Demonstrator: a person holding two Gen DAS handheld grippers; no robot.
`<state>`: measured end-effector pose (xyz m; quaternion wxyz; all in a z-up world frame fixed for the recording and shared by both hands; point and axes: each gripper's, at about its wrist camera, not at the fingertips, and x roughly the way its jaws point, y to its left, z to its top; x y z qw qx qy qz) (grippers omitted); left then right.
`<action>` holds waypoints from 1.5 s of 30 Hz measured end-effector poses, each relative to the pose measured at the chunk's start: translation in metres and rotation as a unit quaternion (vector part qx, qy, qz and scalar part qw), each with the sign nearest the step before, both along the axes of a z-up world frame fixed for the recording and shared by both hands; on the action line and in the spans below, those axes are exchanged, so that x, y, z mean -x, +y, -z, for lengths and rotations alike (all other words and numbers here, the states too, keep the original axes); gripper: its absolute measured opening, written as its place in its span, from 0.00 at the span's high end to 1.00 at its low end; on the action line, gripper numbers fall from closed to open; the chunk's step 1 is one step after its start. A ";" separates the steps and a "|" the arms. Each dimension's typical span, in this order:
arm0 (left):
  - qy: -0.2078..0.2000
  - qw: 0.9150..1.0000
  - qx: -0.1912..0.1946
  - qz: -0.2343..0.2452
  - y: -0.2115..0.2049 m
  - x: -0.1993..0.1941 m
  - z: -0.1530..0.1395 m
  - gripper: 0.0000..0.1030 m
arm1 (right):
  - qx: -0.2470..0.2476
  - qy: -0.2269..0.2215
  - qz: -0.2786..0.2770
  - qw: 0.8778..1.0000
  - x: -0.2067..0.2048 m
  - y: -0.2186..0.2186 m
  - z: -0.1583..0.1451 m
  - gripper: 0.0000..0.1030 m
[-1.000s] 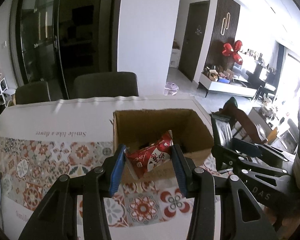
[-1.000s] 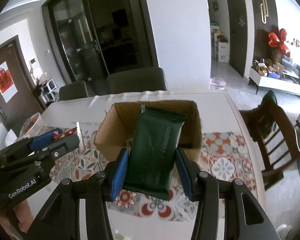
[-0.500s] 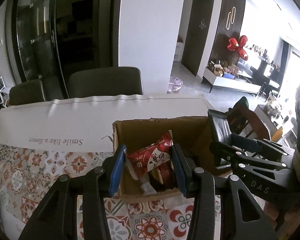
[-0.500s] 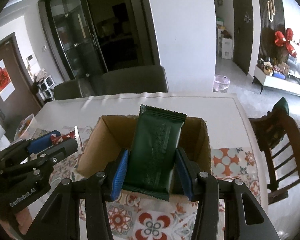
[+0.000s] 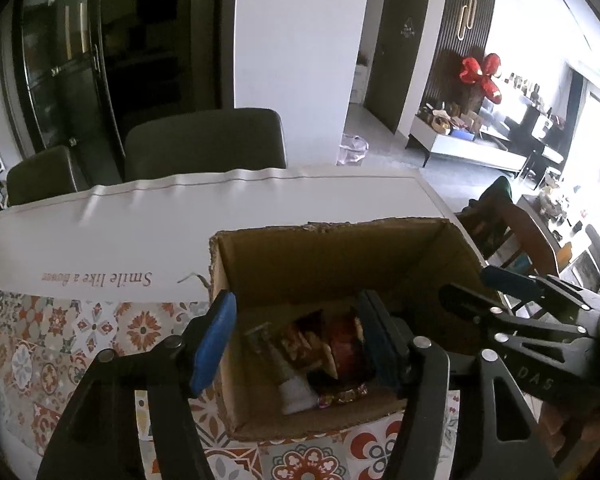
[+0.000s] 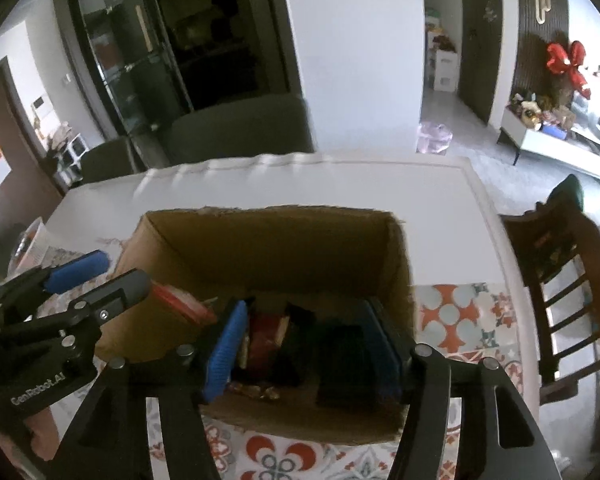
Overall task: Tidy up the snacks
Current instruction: 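Open both tools to drop the red pack and green bar into the box, then move both tools back to the yellow candy and tan cracker pack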
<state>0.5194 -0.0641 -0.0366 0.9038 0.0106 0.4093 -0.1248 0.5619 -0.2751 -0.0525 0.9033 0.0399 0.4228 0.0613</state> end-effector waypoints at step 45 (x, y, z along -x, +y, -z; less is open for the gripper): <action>0.057 0.985 -0.041 0.155 0.017 0.233 0.016 0.32 | 0.030 0.039 0.106 0.993 0.260 0.008 0.004 0.23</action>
